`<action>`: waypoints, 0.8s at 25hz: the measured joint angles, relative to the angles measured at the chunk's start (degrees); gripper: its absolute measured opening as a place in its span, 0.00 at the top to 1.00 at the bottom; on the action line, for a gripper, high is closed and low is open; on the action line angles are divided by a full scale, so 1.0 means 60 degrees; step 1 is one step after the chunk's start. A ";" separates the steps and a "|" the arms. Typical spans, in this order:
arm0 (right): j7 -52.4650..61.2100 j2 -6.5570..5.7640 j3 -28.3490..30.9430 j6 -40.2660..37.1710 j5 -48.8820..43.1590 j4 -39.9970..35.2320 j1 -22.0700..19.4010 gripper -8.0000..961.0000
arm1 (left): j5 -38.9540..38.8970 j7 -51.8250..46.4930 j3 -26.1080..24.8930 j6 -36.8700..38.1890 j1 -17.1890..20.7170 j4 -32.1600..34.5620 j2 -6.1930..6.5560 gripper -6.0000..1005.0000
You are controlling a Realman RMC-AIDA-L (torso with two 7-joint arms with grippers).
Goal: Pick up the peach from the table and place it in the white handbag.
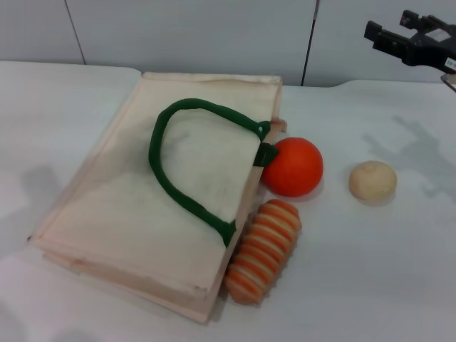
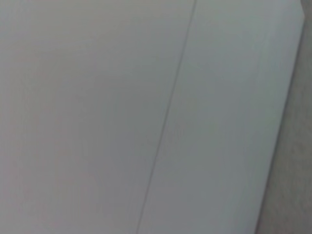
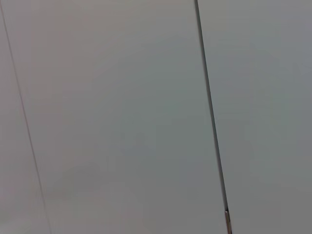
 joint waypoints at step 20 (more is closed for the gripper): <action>-0.3774 0.0051 0.0974 -0.0380 0.2392 0.1984 0.0001 0.07 | -0.5857 0.8544 -0.0395 -0.2465 0.2034 0.3907 -0.1561 0.17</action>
